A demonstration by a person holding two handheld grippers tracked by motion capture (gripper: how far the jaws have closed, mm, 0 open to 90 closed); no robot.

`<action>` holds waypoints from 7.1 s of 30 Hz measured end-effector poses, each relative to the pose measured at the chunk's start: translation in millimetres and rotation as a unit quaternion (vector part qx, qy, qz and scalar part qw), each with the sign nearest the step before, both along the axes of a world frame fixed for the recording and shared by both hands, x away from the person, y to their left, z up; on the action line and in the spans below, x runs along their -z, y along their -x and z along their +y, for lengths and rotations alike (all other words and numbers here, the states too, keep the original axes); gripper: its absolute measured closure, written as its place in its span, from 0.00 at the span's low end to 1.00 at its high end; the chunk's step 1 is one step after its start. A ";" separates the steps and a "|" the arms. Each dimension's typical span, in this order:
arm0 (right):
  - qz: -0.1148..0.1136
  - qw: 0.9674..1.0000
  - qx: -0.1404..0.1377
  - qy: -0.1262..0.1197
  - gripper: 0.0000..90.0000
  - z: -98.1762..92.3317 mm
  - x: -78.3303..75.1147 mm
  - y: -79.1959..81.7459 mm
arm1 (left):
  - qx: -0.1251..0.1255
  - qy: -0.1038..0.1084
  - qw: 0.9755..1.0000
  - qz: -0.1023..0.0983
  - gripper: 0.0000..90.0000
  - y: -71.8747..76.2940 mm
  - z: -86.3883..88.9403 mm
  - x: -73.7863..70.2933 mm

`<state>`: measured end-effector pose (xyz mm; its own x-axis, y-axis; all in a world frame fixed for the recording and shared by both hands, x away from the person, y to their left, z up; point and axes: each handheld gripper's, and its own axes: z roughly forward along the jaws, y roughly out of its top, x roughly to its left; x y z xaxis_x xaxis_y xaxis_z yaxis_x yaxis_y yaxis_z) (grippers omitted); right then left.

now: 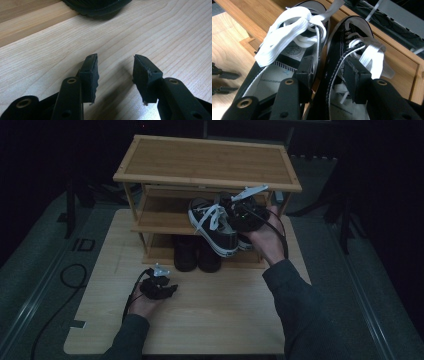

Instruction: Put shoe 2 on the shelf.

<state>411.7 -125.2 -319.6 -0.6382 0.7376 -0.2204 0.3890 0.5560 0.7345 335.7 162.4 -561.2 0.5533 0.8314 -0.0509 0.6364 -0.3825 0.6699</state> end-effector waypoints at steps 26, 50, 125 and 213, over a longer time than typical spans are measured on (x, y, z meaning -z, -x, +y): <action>0.018 0.995 -0.085 -0.045 0.83 -21.0 -8.4 -4.1 | -0.001 0.000 1.000 0.000 0.61 -0.4 -0.3 0.0; 0.027 0.982 -0.172 -0.069 1.00 -28.8 -11.5 -4.0 | -0.007 0.006 1.000 0.009 0.67 -4.8 1.9 -16.2; 0.057 0.965 -0.225 -0.120 1.00 -75.2 58.4 52.3 | 0.006 -0.030 0.991 -0.128 1.00 -61.4 -15.9 -186.5; 0.050 0.935 -0.319 -0.150 1.00 16.3 74.1 37.1 | -0.030 -0.011 0.993 -0.110 1.00 -91.4 -32.2 -170.5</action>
<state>374.6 -108.9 -393.7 -0.9754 0.2194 0.0197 0.1242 0.4740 0.8717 427.1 130.2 -390.6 0.4990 0.8626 0.0830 0.4981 -0.3639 0.7870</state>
